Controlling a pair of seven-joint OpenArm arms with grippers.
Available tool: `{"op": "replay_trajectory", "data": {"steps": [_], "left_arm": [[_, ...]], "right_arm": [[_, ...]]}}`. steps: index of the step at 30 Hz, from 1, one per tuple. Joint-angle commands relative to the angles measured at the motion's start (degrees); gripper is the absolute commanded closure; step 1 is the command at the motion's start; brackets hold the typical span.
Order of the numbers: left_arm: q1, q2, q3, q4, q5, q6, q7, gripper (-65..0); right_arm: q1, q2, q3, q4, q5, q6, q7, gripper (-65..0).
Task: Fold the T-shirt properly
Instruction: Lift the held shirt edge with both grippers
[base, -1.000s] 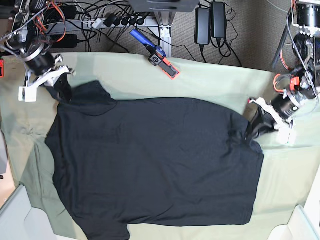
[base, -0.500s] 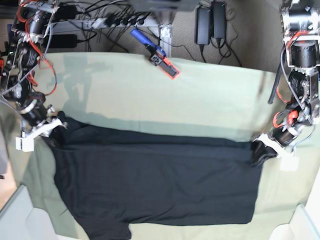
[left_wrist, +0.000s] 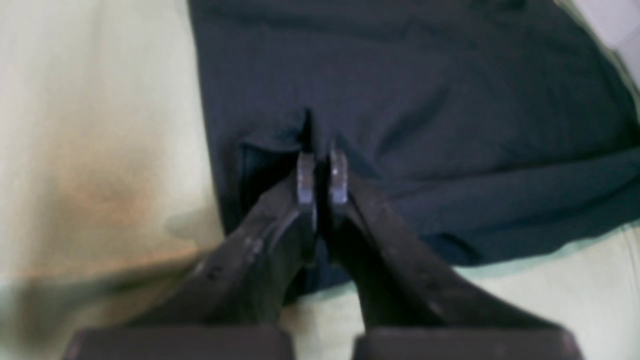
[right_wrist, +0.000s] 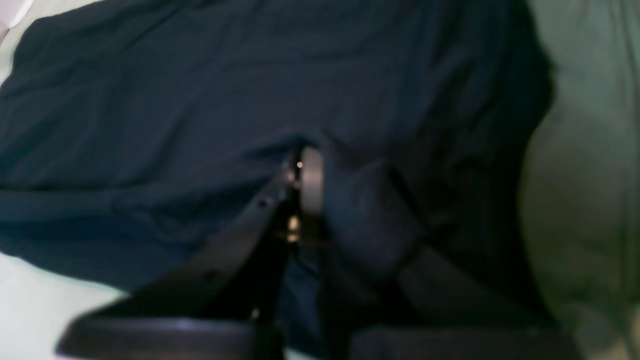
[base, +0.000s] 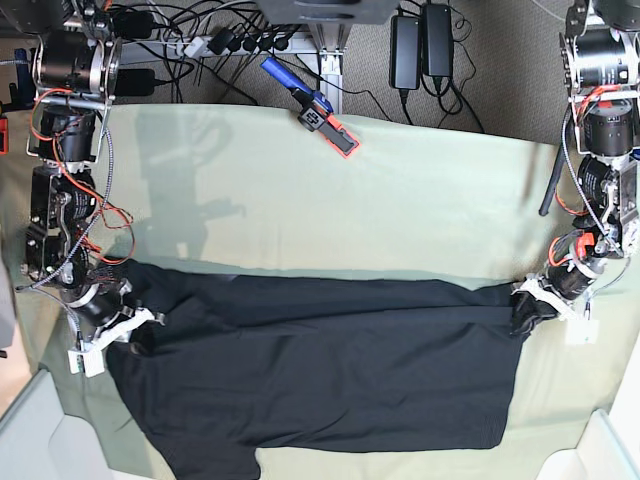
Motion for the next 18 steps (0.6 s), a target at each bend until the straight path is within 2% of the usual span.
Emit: {"op": "replay_trajectory", "data": {"steps": [1, 5, 9, 12, 16, 18], "left_arm": [[-2.19, -0.98, -0.31, 0.2, -0.85, -0.57, -2.25, 0.0], [-4.44, -0.61, 0.55, -1.46, -0.81, -0.57, -2.4, 0.0], [-6.27, -0.61, 4.48, -1.6, 1.05, -0.55, -3.48, 0.0], [-7.43, -0.48, 7.23, -1.6, 3.39, -0.04, -4.83, -6.9], [-7.76, 0.11, 7.74, -1.6, 3.91, 5.57, -4.74, -11.6], [-7.72, 0.17, 7.74, -1.6, 3.98, 6.8, -4.46, -13.0]], "right_arm": [[2.43, 0.85, 0.04, 0.02, -0.15, 4.09, 2.23, 0.0], [3.89, 0.61, -0.28, -2.69, -2.71, 4.07, 3.87, 0.0], [4.59, 0.61, -0.28, -5.64, -3.28, 4.09, 5.03, 0.0], [4.61, 0.63, -0.28, -7.37, -3.26, 4.09, 7.26, 0.0], [4.61, 0.61, -0.28, -8.48, -3.28, 4.09, 8.04, 0.0], [4.61, 0.61, -0.28, -8.52, -3.26, 4.09, 8.44, 0.0]]}}
